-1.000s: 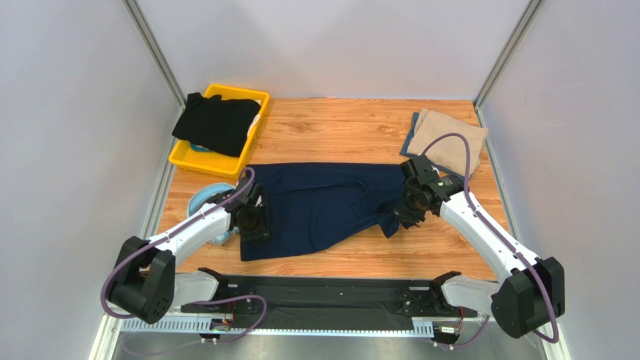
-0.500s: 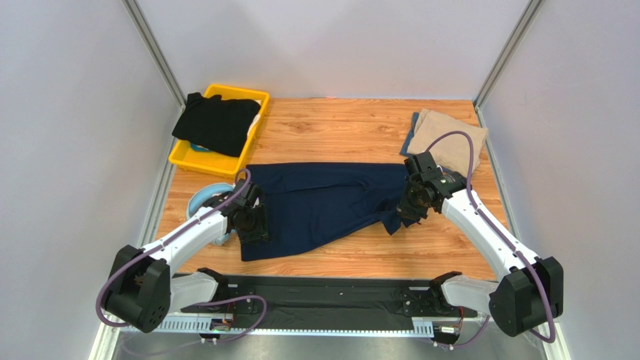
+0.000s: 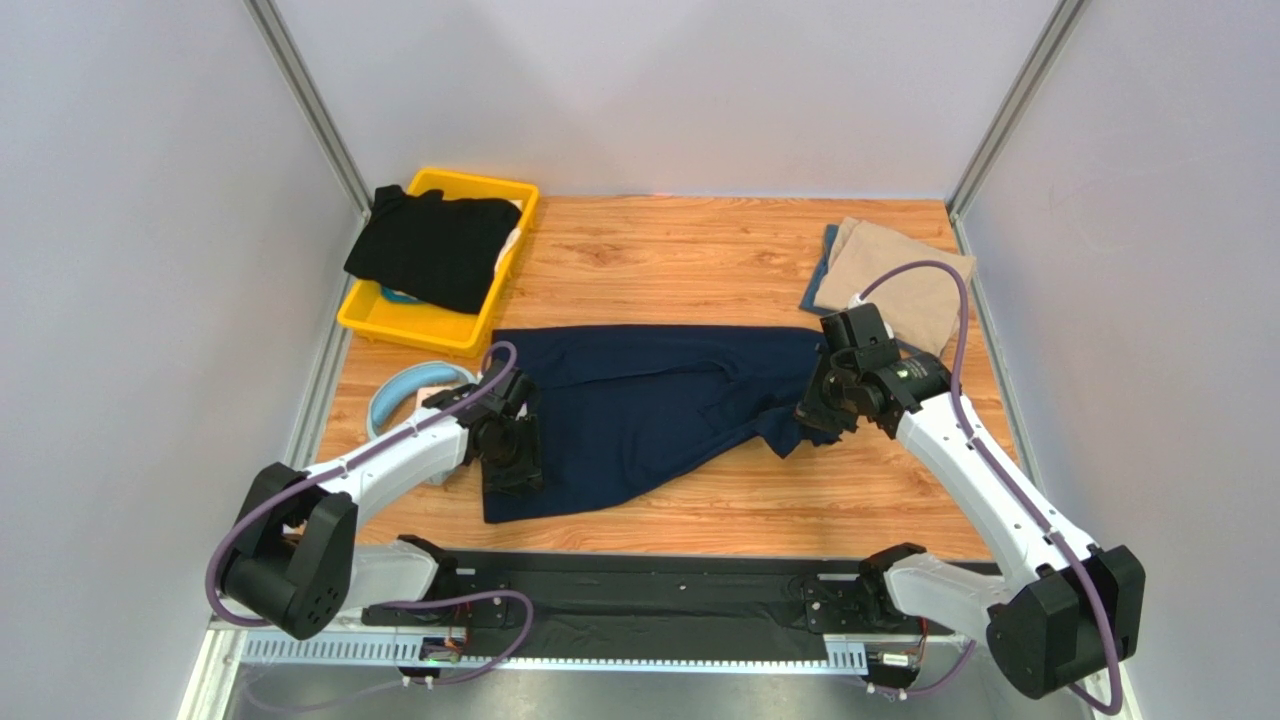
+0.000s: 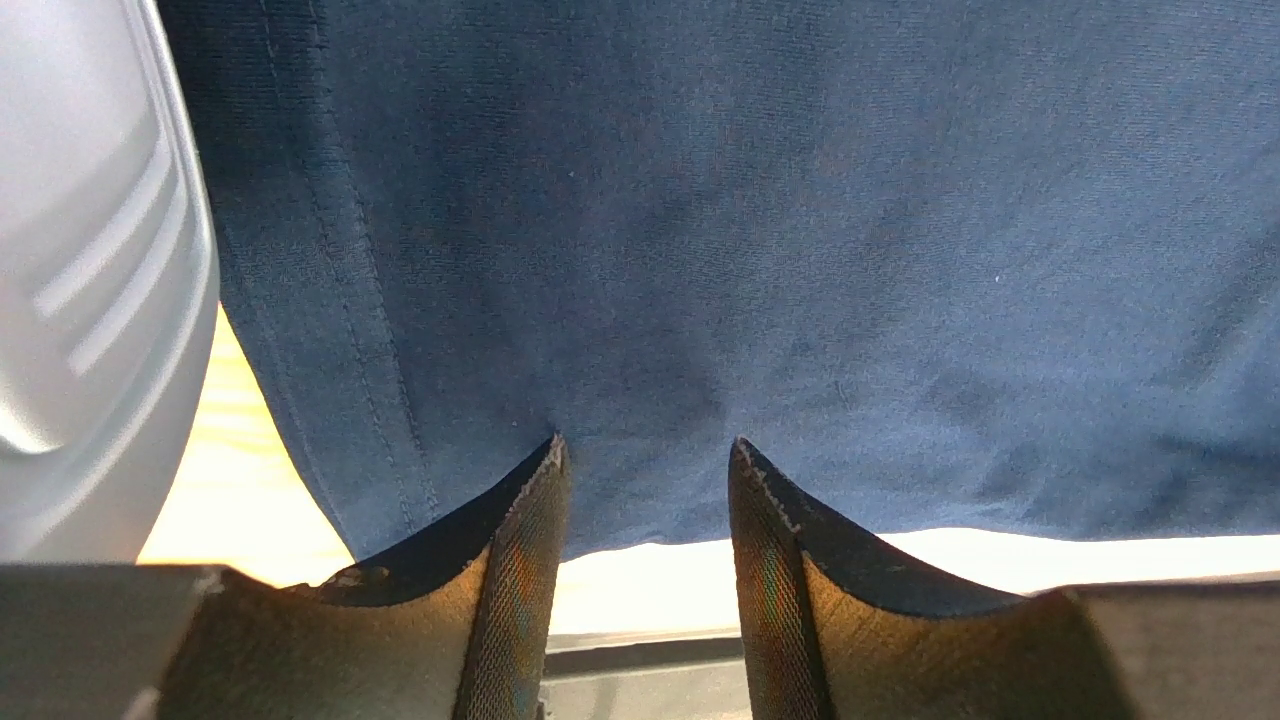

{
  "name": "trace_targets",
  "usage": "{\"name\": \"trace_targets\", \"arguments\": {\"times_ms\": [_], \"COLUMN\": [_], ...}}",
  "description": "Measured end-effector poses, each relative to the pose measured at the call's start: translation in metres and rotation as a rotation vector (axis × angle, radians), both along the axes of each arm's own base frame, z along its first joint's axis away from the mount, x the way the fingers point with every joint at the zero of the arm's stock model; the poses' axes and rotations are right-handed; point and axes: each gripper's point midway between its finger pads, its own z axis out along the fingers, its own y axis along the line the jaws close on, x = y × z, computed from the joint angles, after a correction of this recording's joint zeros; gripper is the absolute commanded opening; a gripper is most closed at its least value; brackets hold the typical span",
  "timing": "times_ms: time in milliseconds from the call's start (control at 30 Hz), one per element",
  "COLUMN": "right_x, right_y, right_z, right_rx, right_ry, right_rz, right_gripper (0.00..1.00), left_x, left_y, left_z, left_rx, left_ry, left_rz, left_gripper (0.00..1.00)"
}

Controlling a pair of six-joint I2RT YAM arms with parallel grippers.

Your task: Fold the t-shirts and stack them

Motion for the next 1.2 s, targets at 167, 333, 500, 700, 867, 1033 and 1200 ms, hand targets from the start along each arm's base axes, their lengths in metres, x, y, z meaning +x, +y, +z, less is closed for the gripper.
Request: {"name": "trace_targets", "arguments": {"times_ms": [167,333,500,700,867,1033,1200], "right_x": [0.000,0.000,0.000,0.002,0.004,0.005,0.005], "right_y": [0.001,0.002,0.003,0.004,0.007,0.008,0.006], "right_z": [-0.002,-0.005,-0.006,-0.007,-0.012,-0.012,-0.012], "right_rx": [0.005,0.003,0.005,0.014,0.018,0.023,0.026], "right_ry": [0.013,0.025,0.029,0.033,0.052,0.052,0.053], "right_rz": [-0.001,0.000,0.001,-0.008,-0.010,-0.011,-0.018], "right_gripper": [0.00,0.00,0.00,0.00,0.00,0.00,0.00], "left_x": [0.000,0.000,0.001,0.000,0.000,0.000,0.001], "left_y": [0.000,-0.001,-0.005,-0.007,-0.007,-0.008,-0.010], "left_z": [0.000,-0.001,0.000,0.001,0.001,0.001,0.000], "left_rx": [0.005,0.006,-0.012,-0.023,-0.023,-0.023,-0.029], "left_ry": [-0.004,-0.004,-0.004,-0.003,-0.002,0.002,0.013], "left_rz": [-0.006,-0.012,-0.015,-0.019,-0.020,-0.022,-0.026], "left_gripper": [0.47,0.49,0.56,0.56,0.56,0.55,0.54]}}
